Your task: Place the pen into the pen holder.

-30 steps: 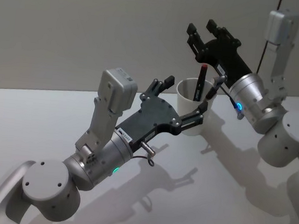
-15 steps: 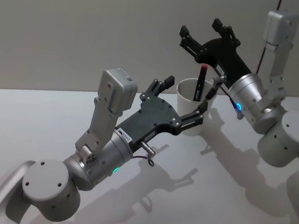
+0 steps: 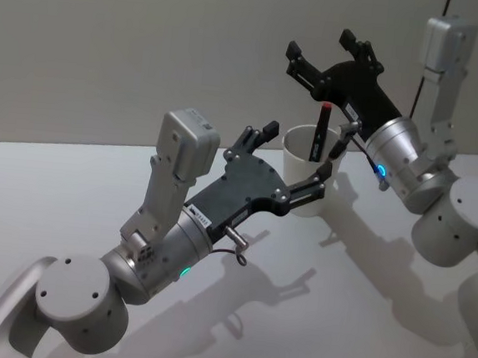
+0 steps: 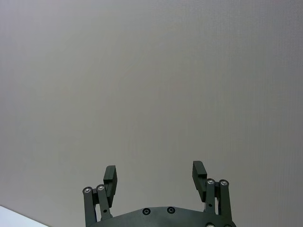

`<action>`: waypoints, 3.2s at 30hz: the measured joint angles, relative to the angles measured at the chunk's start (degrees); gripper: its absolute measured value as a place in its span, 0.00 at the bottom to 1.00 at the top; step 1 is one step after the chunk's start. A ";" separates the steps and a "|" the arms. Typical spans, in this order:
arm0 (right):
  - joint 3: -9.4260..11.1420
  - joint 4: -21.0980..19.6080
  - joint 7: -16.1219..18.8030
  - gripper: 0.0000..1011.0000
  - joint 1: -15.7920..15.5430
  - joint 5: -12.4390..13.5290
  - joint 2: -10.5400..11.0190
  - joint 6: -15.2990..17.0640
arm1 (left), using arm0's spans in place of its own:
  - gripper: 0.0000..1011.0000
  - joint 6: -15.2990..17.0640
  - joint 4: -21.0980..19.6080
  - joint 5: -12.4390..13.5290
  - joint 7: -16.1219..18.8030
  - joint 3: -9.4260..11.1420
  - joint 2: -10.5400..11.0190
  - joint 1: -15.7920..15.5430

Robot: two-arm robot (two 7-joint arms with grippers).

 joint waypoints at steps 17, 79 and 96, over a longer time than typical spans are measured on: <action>0.55 -1.13 -0.52 0.99 -0.58 0.35 0.58 0.15 | 0.99 0.00 0.00 0.00 0.00 0.00 0.00 0.00; 5.67 -25.99 -10.32 0.99 -25.41 -1.62 12.17 8.30 | 0.99 3.97 1.30 3.14 20.97 4.51 8.12 -3.19; 6.52 -30.93 -11.54 0.99 -30.86 -2.09 14.46 10.16 | 0.99 3.94 1.30 3.14 21.01 4.46 8.12 -3.18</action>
